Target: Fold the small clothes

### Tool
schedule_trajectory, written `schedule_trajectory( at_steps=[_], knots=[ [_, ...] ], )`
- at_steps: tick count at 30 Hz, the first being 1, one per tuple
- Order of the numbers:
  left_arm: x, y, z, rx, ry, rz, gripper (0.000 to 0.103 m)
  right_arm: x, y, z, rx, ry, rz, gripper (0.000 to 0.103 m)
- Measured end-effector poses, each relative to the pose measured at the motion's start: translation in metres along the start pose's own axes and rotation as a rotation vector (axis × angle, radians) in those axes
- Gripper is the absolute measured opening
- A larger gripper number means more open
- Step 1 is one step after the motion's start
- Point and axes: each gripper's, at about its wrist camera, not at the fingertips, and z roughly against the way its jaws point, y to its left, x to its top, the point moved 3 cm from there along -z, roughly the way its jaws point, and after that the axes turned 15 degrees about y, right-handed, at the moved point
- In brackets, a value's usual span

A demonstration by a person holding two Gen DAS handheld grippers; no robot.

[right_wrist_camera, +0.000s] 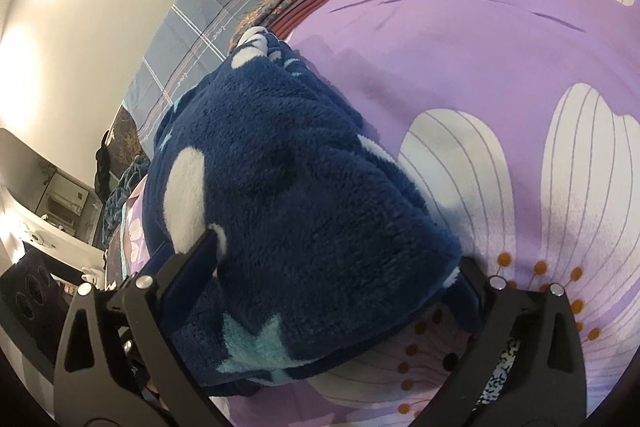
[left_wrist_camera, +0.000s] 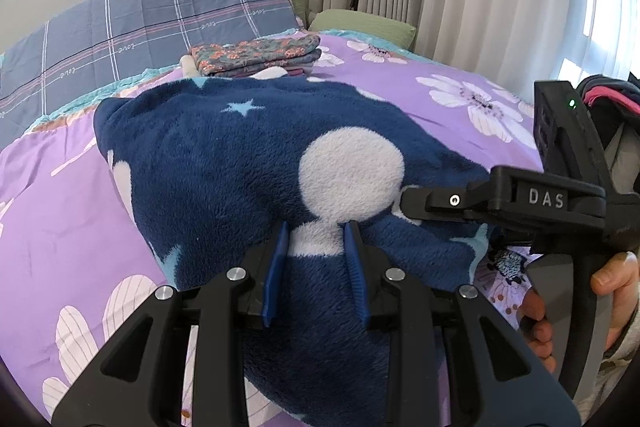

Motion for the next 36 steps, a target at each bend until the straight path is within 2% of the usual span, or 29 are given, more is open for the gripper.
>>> schedule_trajectory(
  at_steps=[1,2,4,5,7,8,10,12,15,17,20,22,24,30,31,32,34,36],
  knots=[
    [0.0,0.001,0.003,-0.046,-0.01,0.001,0.043,0.0,-0.001,0.0,0.001,0.001,0.005,0.099],
    [0.001,0.002,0.005,-0.108,-0.012,0.003,0.063,0.0,-0.001,0.001,-0.001,0.001,0.012,0.098],
    [0.003,0.002,0.012,-0.225,-0.015,0.005,0.083,0.0,0.001,0.001,-0.003,0.002,0.029,0.098],
    [0.004,0.004,0.017,-0.244,-0.019,0.009,0.084,0.0,0.001,0.001,-0.001,0.002,0.034,0.098],
    [0.009,0.01,0.026,-0.218,-0.023,0.009,0.085,0.0,-0.001,0.001,0.008,0.003,0.037,0.098],
    [0.012,0.015,0.029,-0.185,-0.03,0.013,0.09,0.0,-0.001,0.001,0.012,0.004,0.039,0.098],
    [0.02,0.037,0.03,-0.077,-0.04,0.055,0.095,0.0,-0.001,0.001,0.014,0.002,0.045,0.098],
    [0.029,0.066,0.025,-0.054,-0.04,0.142,0.095,-0.002,0.0,0.0,0.008,-0.007,0.057,0.098],
    [0.042,0.129,-0.003,-0.136,-0.018,0.361,0.096,-0.002,0.001,0.0,0.007,-0.01,0.067,0.099],
    [0.047,0.154,-0.022,-0.149,0.014,0.438,0.098,-0.001,0.001,0.0,0.014,-0.002,0.072,0.1],
    [0.054,0.18,-0.052,-0.246,0.048,0.512,0.102,0.0,0.001,-0.001,0.015,-0.004,0.081,0.1],
    [0.058,0.189,-0.073,-0.261,0.077,0.521,0.102,-0.001,0.002,-0.002,0.006,-0.012,0.093,0.101],
    [0.064,0.192,-0.086,-0.297,0.069,0.516,0.102,-0.001,0.003,-0.002,0.002,-0.017,0.092,0.101],
    [0.079,0.192,-0.098,-0.294,0.068,0.445,0.102,0.002,0.004,-0.004,0.001,-0.022,0.085,0.101],
    [0.081,0.19,-0.098,-0.298,0.063,0.431,0.099,0.003,0.004,-0.005,0.001,-0.022,0.082,0.101],
    [0.081,0.189,-0.098,-0.316,0.053,0.419,0.088,0.004,0.004,-0.005,0.002,-0.022,0.079,0.101],
    [0.08,0.19,-0.097,-0.35,0.033,0.413,0.08,0.003,0.002,-0.004,0.008,-0.022,0.074,0.101],
    [0.08,0.186,-0.093,-0.342,0.013,0.4,0.073,0.005,0.001,-0.003,0.018,-0.03,0.066,0.094]
  ],
)
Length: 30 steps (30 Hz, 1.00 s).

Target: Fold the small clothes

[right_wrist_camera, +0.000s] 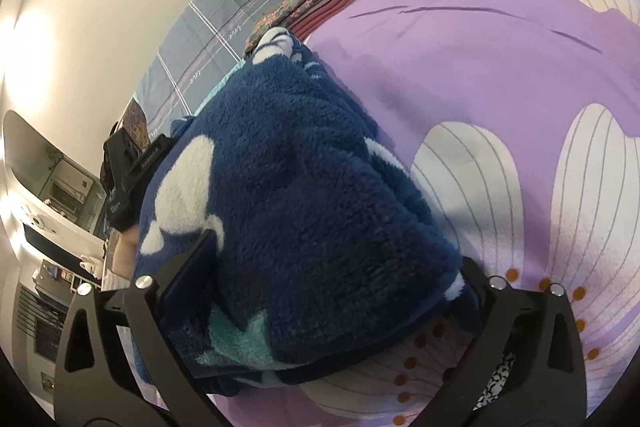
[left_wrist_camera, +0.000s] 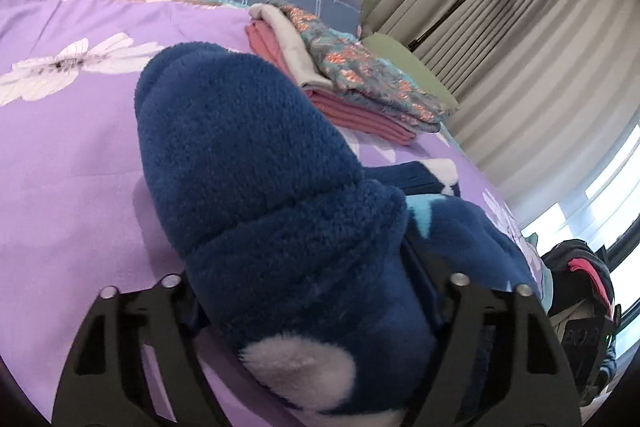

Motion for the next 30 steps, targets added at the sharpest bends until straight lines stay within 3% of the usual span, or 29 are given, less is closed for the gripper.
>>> schedule_trajectory(
  at_steps=[2,4,8,13,18,24,30],
  knots=[
    [0.0,-0.007,0.006,0.015,-0.024,-0.022,0.065,0.002,0.002,0.005,0.015,-0.014,0.011,0.079],
    [0.0,-0.017,0.015,0.036,-0.048,-0.05,0.061,0.003,0.006,0.011,0.002,-0.03,0.032,0.069],
    [-0.003,-0.035,0.043,0.025,-0.111,-0.086,0.058,0.008,0.02,0.029,-0.029,-0.081,0.125,0.049],
    [-0.014,-0.058,0.084,0.065,-0.167,-0.14,0.058,0.017,0.045,0.045,-0.024,-0.103,0.244,0.046],
    [-0.023,-0.059,0.137,0.104,-0.253,-0.127,0.058,0.032,0.083,0.052,0.024,-0.1,0.398,0.046],
    [-0.007,-0.039,0.206,0.174,-0.382,-0.07,0.058,0.093,0.146,0.026,0.184,-0.054,0.532,0.045],
    [0.05,-0.01,0.252,0.24,-0.498,-0.032,0.058,0.177,0.222,-0.016,0.278,-0.059,0.58,0.044]
  ],
)
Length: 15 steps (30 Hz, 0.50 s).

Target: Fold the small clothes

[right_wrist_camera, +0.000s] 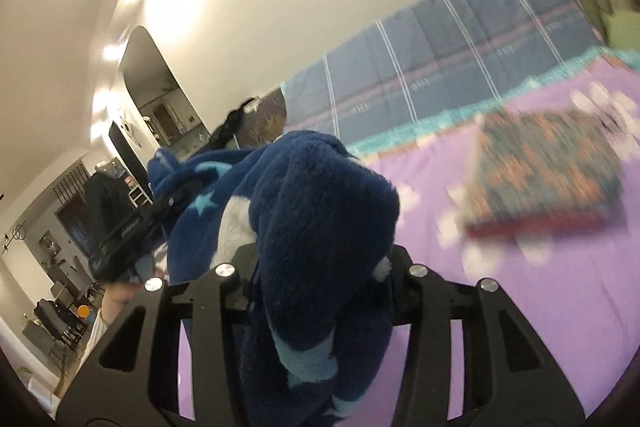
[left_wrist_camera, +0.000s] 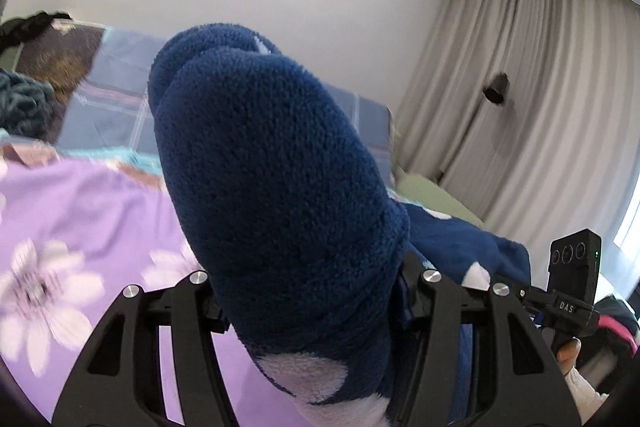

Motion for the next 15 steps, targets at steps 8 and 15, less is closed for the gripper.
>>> schedule_trajectory(
  at_steps=[8,15],
  knots=[
    [0.074,0.085,-0.049,0.087,-0.092,0.091,0.058,0.117,0.0,-0.112,-0.051,0.022,0.134,0.043],
    [0.064,0.174,-0.108,0.192,-0.07,0.226,0.06,0.148,-0.002,-0.223,-0.174,0.105,0.227,0.043]
  ],
)
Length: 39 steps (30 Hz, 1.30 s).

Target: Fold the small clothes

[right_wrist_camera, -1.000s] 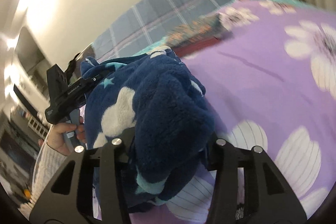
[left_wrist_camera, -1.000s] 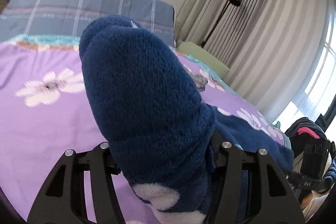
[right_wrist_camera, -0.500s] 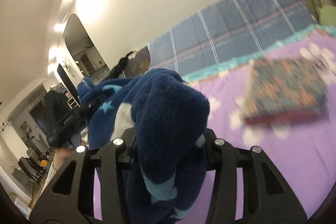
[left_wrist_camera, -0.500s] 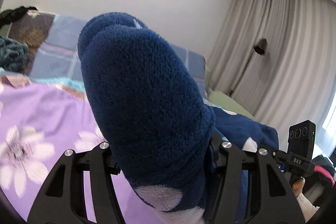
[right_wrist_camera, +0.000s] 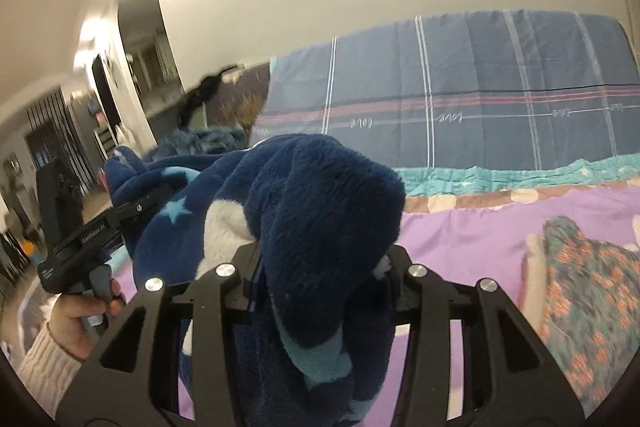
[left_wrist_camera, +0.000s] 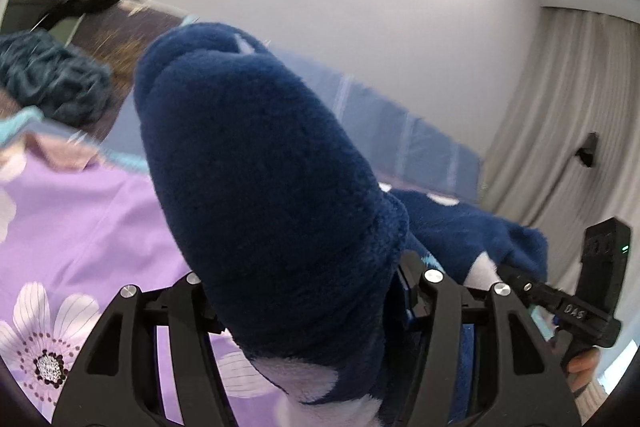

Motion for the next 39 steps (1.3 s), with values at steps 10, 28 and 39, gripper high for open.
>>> schedule_trajectory(
  at_steps=[10,28,39],
  knots=[
    [-0.07,0.104,-0.074,0.165,0.261,0.239,0.086,-0.087,-0.057,-0.132,-0.225,0.286,-0.23,0.068],
    [-0.13,-0.03,0.069,0.258,0.102,-0.141,0.102,-0.166,0.05,0.06,-0.408,0.071,0.026,0.09],
    [-0.21,-0.134,0.184,0.18,0.022,-0.265,0.102,-0.249,0.106,0.209,-0.328,-0.072,-0.052,0.1]
  ],
)
